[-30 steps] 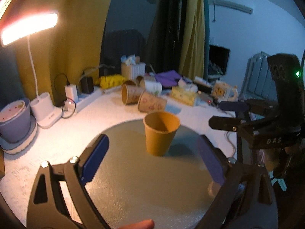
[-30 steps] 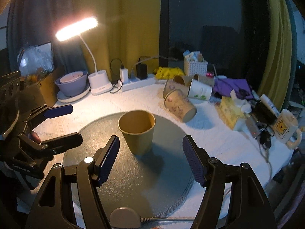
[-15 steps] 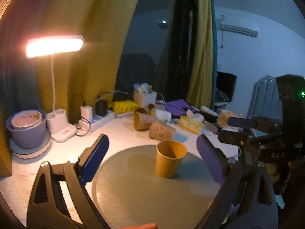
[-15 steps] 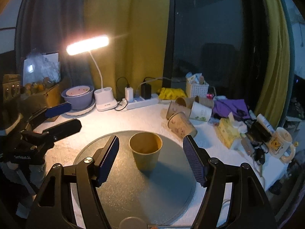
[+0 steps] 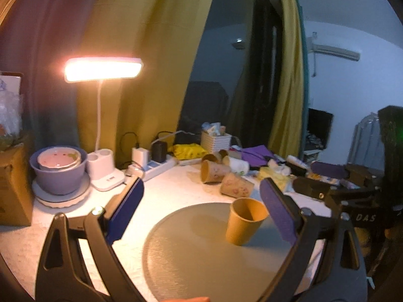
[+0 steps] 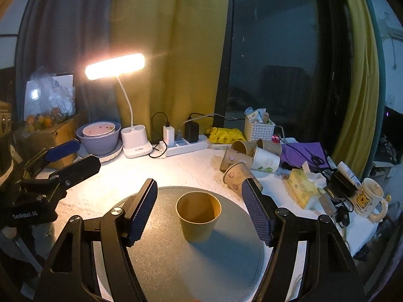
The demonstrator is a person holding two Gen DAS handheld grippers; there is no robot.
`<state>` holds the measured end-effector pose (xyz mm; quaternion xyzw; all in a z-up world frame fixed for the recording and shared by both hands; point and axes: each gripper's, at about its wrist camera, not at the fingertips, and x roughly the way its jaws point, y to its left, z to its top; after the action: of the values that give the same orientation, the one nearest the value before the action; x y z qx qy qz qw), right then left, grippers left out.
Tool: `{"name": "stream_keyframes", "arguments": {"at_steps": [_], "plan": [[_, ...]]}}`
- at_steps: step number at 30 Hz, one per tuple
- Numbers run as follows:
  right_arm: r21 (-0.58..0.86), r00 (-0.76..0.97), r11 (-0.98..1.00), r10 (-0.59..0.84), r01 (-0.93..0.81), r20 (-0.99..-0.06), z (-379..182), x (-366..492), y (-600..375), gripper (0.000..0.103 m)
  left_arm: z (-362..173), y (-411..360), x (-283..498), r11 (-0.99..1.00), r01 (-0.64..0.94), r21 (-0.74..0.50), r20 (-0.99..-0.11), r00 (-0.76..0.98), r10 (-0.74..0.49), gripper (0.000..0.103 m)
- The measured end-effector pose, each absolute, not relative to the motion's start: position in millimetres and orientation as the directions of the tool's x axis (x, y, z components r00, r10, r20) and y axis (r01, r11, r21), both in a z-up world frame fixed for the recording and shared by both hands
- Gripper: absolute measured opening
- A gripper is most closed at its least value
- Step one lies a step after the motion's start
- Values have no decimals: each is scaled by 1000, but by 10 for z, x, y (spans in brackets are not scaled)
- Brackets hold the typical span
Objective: Flip cup upright
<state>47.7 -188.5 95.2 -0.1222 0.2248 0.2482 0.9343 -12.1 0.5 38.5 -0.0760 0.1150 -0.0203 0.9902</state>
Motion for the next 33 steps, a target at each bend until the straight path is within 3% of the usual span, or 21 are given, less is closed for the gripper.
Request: {"name": "stream_keyframes", "arguments": {"at_steps": [33], "plan": [[-96,753,844,413,-528,-513,848,526,-1913,73,282,-50,-75,989,21,-143,-260,964,-58,94]]}}
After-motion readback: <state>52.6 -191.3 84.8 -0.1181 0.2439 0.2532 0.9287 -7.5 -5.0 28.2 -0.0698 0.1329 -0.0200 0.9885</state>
